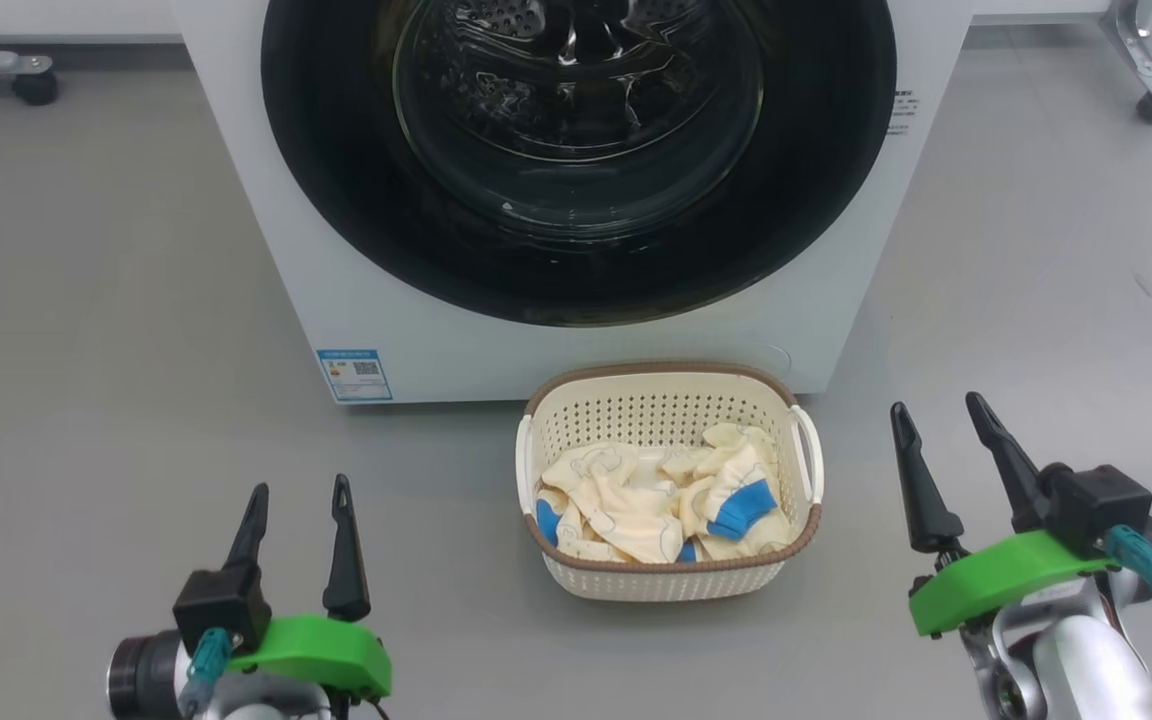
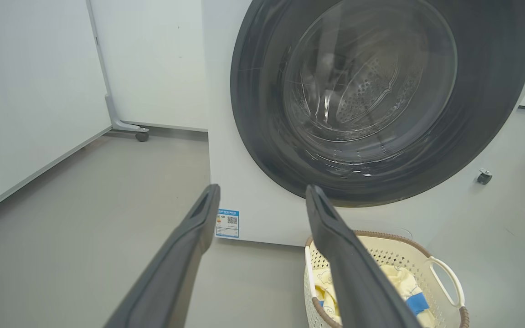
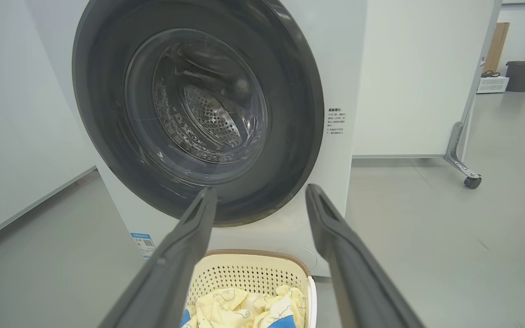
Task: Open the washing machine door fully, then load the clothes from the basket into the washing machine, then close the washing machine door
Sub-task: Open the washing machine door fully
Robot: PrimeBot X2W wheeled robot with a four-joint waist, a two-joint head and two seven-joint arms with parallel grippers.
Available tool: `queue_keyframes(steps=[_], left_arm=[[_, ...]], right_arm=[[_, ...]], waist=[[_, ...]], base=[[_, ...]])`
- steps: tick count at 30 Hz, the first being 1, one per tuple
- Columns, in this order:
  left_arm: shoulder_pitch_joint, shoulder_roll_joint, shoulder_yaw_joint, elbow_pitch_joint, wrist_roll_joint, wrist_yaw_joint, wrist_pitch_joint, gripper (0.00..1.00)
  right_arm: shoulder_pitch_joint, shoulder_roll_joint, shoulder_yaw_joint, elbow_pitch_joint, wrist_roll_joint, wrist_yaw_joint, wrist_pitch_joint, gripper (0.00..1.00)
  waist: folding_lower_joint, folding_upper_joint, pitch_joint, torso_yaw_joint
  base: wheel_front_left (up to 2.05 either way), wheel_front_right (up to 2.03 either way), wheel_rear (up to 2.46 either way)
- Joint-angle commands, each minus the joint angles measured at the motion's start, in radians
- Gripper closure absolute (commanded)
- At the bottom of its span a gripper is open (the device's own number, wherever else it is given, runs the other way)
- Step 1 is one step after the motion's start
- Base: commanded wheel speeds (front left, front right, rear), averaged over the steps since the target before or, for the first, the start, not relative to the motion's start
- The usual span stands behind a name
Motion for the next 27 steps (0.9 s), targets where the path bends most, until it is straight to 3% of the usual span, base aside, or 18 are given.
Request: queue_keyframes(steps=[1,27], left_arm=[[-0.045,0.014,0.031,-0.027,0.013,-0.001,-0.014,0.00],[-0.039,0.014,0.011,-0.025,0.023,0.008,-0.014,0.00]], right_arm=[[-0.054,-0.002,0.016,-0.032,-0.009,-0.003,-0.012,0.00],[-0.056,-0.002,0.031,-0.022,-0.016,-0.003,-0.012,0.00]], waist=[[0.0000,-0.0001,0.000,0.000],[0.0000,-0.0001,-0.008,0.000]], base=[[0.89,0.89,-1.77],[1.21,1.21,-2.42]])
